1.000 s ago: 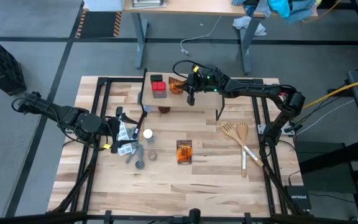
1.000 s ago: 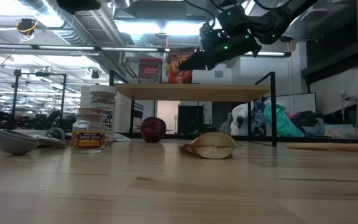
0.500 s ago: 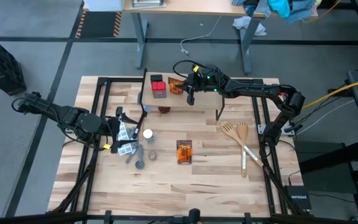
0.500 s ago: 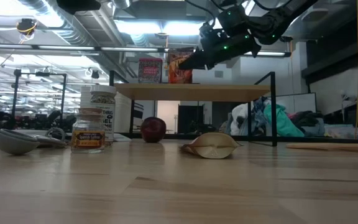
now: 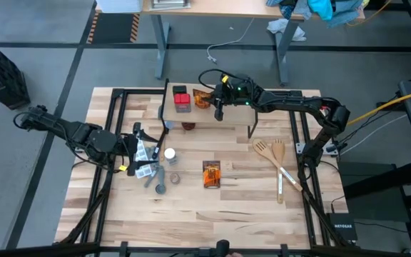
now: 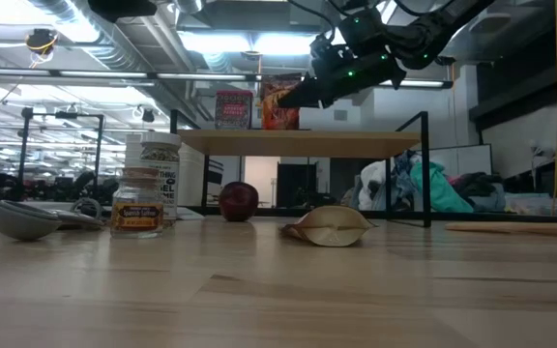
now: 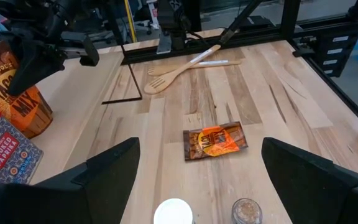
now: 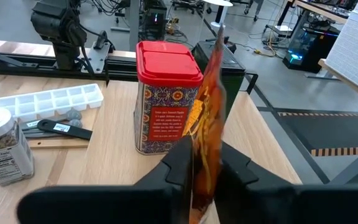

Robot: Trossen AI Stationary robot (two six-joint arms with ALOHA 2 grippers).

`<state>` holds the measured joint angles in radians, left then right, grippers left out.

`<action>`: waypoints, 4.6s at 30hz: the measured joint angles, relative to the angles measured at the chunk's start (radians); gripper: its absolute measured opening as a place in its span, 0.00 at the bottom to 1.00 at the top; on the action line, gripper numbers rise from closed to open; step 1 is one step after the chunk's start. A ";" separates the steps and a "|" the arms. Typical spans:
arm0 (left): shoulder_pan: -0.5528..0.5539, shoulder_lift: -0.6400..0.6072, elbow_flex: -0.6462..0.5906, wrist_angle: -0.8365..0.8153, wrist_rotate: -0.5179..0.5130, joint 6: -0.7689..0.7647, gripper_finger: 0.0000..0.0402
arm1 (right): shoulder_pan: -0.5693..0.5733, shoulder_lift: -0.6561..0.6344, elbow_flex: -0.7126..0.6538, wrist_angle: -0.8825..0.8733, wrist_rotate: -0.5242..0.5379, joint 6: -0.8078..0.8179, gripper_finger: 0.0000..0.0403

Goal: Shelf spices
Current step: Put the left orange seasoning pack on the shelf, then put the white seasoning bottle on the shelf

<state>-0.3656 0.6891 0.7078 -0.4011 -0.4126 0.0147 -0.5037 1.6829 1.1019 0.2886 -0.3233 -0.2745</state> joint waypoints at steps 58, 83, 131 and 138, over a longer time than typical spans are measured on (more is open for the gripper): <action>0.000 0.000 0.000 -0.038 0.000 0.011 0.82 | 0.098 -0.159 0.126 -0.237 0.527 -0.113 0.52; 0.000 -0.001 -0.006 -0.135 -0.001 -0.071 0.82 | 0.434 -0.095 0.110 -0.341 0.305 0.237 0.52; 0.000 0.023 -0.507 0.496 -0.021 -0.271 0.82 | 0.485 0.388 0.107 0.233 0.241 0.216 0.52; 0.000 0.023 -0.507 0.496 -0.022 -0.238 0.82 | 0.484 0.411 0.109 0.245 0.234 0.217 0.52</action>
<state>-0.3656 0.7116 0.2012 0.0944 -0.4343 -0.2232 -0.0193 2.0940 1.2112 0.5336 -0.0895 -0.0574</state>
